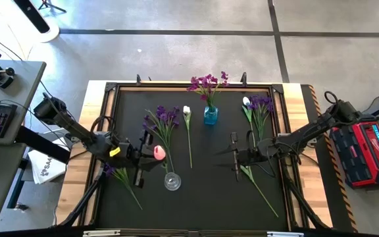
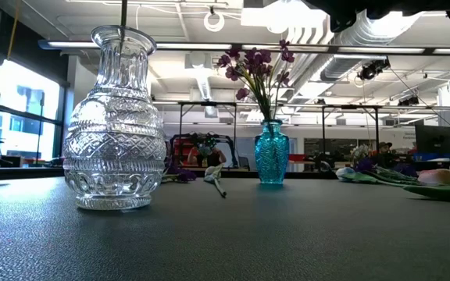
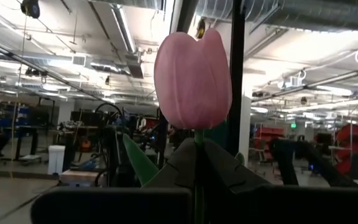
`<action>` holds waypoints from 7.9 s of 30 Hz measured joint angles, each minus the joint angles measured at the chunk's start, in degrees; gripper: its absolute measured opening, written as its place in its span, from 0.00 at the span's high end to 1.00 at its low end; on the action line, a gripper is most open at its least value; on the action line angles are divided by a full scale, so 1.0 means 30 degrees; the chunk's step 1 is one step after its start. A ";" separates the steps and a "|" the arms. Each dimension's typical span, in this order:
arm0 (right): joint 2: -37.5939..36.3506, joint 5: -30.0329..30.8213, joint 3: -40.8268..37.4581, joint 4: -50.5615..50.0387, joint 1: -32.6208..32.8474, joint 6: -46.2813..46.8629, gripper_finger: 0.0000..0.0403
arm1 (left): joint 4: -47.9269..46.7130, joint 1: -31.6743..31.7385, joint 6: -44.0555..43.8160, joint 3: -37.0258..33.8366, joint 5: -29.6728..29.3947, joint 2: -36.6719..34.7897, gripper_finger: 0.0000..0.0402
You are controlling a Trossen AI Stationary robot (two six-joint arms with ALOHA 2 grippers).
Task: Sort flowers into vase by color
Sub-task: Put the left pink flower into the transparent vase, then put the right dark violet flower into the blue vase
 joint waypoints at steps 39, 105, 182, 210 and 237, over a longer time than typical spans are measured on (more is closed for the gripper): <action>0.0015 -0.0020 0.0000 -0.0554 0.0452 0.0510 0.64 | -1.0956 -0.3595 -0.3051 -0.0714 -1.0871 -0.2914 0.62; 0.0015 0.2175 0.0011 -0.3068 -0.0224 0.3831 0.64 | -3.5647 -0.2069 -1.8688 0.3810 -0.5331 -0.3373 0.42; -0.2732 -0.1756 -0.0007 -2.9223 -1.4553 2.1220 0.49 | -3.6071 -0.1829 -2.1504 0.3789 -0.9333 0.3191 0.42; 0.0896 -0.0729 0.0027 -2.8040 -1.2650 2.3461 0.98 | -3.5642 -0.1836 -2.1643 0.3789 -0.8444 0.5464 0.42; -0.7725 0.9577 -0.0036 -1.3178 -0.5258 1.0121 1.00 | -3.4934 -0.1821 -2.1637 0.3789 -0.8962 0.5457 0.42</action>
